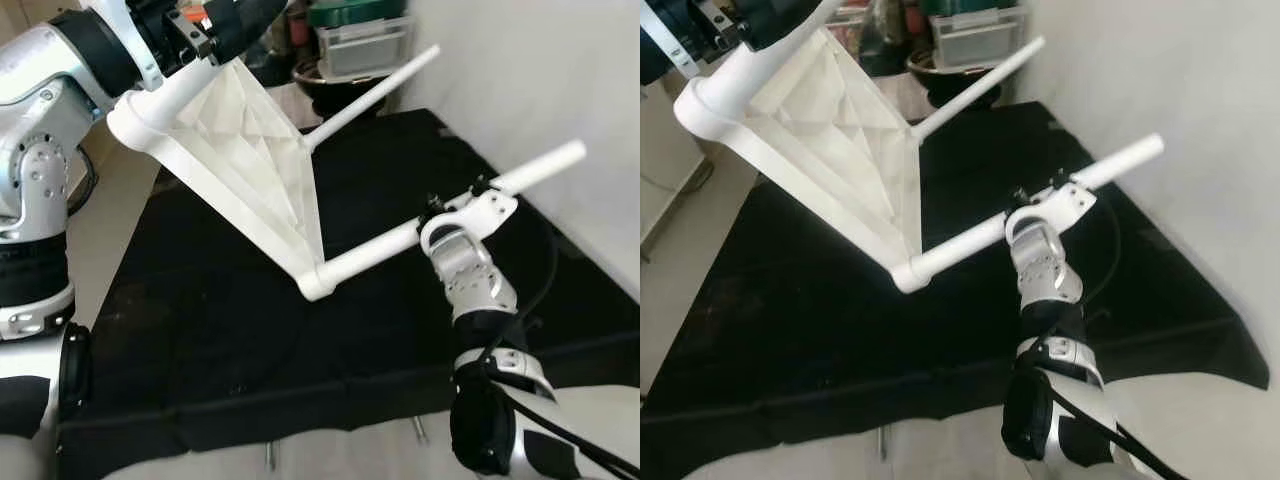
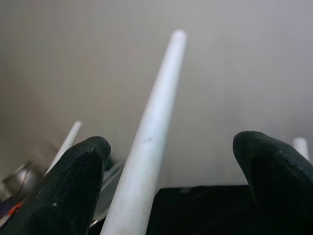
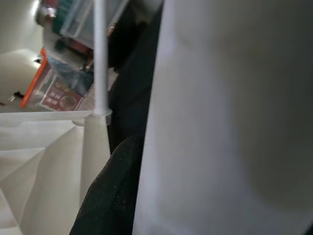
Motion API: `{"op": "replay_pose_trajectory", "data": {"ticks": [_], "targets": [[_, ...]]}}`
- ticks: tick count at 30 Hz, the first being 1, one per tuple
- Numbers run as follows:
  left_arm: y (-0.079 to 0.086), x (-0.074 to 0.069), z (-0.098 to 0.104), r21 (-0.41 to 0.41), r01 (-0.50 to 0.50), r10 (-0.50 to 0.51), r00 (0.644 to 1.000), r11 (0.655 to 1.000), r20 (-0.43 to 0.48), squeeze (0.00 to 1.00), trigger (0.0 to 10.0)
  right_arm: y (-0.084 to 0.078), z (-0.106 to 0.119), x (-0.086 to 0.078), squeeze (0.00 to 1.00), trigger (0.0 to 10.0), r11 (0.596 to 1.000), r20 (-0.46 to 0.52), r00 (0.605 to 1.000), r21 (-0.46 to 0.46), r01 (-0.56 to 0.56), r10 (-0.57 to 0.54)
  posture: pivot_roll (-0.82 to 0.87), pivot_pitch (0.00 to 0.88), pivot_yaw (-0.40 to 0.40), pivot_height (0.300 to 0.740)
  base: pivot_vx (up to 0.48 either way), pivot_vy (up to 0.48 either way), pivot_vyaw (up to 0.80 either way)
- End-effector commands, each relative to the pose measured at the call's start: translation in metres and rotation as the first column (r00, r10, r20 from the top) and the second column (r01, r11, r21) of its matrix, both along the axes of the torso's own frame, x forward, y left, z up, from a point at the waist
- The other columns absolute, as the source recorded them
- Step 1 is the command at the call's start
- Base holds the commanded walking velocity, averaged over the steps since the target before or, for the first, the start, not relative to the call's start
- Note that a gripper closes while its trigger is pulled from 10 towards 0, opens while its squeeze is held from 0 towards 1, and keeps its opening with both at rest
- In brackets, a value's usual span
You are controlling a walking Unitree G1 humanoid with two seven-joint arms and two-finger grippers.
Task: Building children table
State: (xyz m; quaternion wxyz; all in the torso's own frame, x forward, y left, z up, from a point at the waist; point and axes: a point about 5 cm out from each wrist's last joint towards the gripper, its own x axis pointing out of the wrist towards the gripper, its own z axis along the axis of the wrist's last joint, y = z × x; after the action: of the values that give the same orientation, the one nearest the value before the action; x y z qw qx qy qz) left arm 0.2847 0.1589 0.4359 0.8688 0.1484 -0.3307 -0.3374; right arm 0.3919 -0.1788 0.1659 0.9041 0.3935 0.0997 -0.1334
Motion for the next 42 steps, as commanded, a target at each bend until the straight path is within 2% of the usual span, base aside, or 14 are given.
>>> {"op": "replay_pose_trajectory", "data": {"ticks": [1,9,14,15,17,18,19,20,31,32,34,35,38,42], "targets": [[0.000,-0.004,-0.002,-0.019,0.017,-0.018,1.000,1.000,-0.024,0.00,10.0,-0.015,-0.113,-0.051,0.00,0.0,0.985,-0.483,0.872,-0.174,-0.010,-0.076,0.07,0.137,0.071,0.740,0.000,0.000,0.00],[-0.011,-0.018,-0.027,-0.099,0.036,-0.047,0.992,0.994,-0.118,0.00,10.0,-0.028,-0.147,-0.077,0.00,0.0,0.973,-0.587,0.805,-0.222,-0.061,-0.084,0.09,0.201,0.063,0.740,0.000,0.000,0.00],[-0.014,-0.022,-0.040,-0.119,0.032,-0.052,0.985,0.992,-0.164,0.00,10.0,-0.030,-0.154,-0.082,0.00,0.0,0.972,-0.603,0.793,-0.223,-0.069,-0.082,0.10,0.241,0.063,0.740,0.000,0.000,0.00],[-0.016,-0.027,-0.049,-0.137,0.031,-0.059,0.976,0.990,-0.208,0.00,10.0,-0.030,-0.154,-0.082,0.00,3.6,0.967,-0.603,0.795,-0.239,-0.093,-0.072,0.10,0.273,0.063,0.740,0.000,0.000,0.00],[-0.017,-0.029,-0.052,-0.142,0.030,-0.061,0.974,0.989,-0.220,0.00,10.0,-0.031,-0.154,-0.082,0.00,3.6,0.964,-0.602,0.795,-0.246,-0.102,-0.069,0.10,0.277,0.062,0.740,0.000,0.000,0.00],[-0.018,-0.031,-0.055,-0.150,0.029,-0.064,0.970,0.988,-0.234,0.00,10.0,-0.031,-0.154,-0.082,0.00,8.1,0.958,-0.601,0.797,-0.260,-0.120,-0.063,0.10,0.301,0.057,0.740,0.000,0.000,0.00],[-0.018,-0.031,-0.055,-0.150,0.029,-0.064,0.970,0.988,-0.234,0.00,10.0,-0.031,-0.154,-0.082,0.00,8.1,0.958,-0.601,0.797,-0.260,-0.120,-0.063,0.10,0.301,0.057,0.740,0.000,0.000,0.00],[-0.019,-0.032,-0.058,-0.153,0.028,-0.065,0.968,0.988,-0.244,0.00,10.0,-0.032,-0.154,-0.082,0.00,10.0,0.956,-0.601,0.797,-0.264,-0.128,-0.060,0.10,0.301,0.057,0.740,0.000,0.000,0.00],[-0.022,-0.040,-0.072,-0.193,0.002,-0.062,0.951,0.981,-0.303,0.00,10.0,-0.048,-0.160,-0.092,0.00,10.0,0.947,-0.622,0.778,-0.296,-0.128,-0.090,0.10,0.367,0.042,0.740,0.000,0.000,0.00],[-0.022,-0.041,-0.073,-0.197,-0.005,-0.058,0.949,0.980,-0.311,0.00,10.0,-0.051,-0.160,-0.093,0.16,10.0,0.948,-0.620,0.779,-0.294,-0.120,-0.094,0.11,0.372,0.042,0.740,0.000,0.000,0.00],[-0.022,-0.041,-0.073,-0.197,-0.005,-0.058,0.949,0.980,-0.311,0.00,10.0,-0.051,-0.160,-0.093,0.16,10.0,0.948,-0.620,0.779,-0.294,-0.120,-0.094,0.11,0.372,0.042,0.740,0.000,0.000,0.00],[-0.021,-0.041,-0.073,-0.201,-0.009,-0.056,0.948,0.980,-0.314,0.00,10.0,-0.054,-0.159,-0.092,0.96,10.0,0.950,-0.610,0.787,-0.292,-0.110,-0.096,0.11,0.374,0.043,0.740,0.000,0.000,0.00],[-0.019,-0.042,-0.072,-0.205,-0.016,-0.051,0.946,0.979,-0.320,0.00,10.0,-0.056,-0.157,-0.091,1.00,10.0,0.956,-0.596,0.797,-0.278,-0.096,-0.094,0.11,0.376,0.044,0.740,0.000,0.000,0.00],[-0.017,-0.041,-0.069,-0.212,-0.022,-0.048,0.947,0.977,-0.319,0.00,10.0,-0.060,-0.158,-0.094,1.00,10.0,0.951,-0.623,0.773,-0.297,-0.091,-0.120,0.10,0.377,0.042,0.740,0.000,0.000,0.00]]}}
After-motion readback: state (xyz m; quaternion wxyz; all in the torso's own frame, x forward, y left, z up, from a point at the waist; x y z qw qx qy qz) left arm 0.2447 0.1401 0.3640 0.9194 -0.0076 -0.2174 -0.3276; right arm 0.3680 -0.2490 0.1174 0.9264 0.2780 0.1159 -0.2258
